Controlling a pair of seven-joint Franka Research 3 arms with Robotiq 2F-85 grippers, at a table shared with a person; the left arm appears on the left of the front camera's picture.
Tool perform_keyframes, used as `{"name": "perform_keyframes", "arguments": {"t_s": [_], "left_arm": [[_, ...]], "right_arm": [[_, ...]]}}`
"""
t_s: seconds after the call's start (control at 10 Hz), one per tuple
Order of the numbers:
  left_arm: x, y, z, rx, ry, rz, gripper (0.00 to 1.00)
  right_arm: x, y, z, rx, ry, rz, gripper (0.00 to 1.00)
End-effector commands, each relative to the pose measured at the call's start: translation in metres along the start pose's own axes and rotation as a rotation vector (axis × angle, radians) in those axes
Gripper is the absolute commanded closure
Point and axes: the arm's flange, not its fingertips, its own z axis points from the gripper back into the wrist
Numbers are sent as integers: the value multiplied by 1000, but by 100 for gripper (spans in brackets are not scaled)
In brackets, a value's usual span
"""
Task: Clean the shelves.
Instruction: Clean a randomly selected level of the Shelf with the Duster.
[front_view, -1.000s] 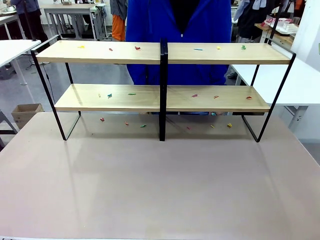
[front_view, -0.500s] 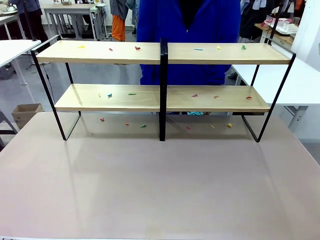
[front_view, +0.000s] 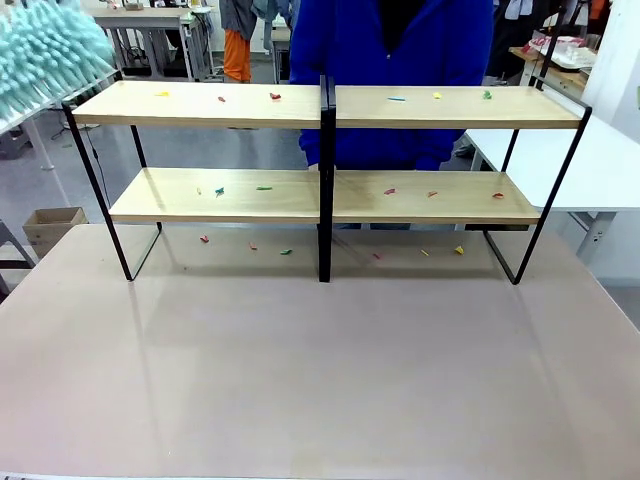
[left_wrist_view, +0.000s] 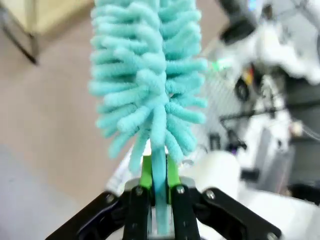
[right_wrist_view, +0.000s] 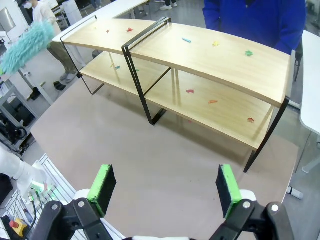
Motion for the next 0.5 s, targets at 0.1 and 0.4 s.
{"name": "perform_keyframes", "arguments": {"t_s": [0.1,0.4], "left_arm": [[19,-39,-92,-52,339,-287,87],[31,-43,-102,-95,358,-222,87]], "right_arm": [[0,0,1,1,1,-1,0],[0,0,1,1,1,-1,0]]}}
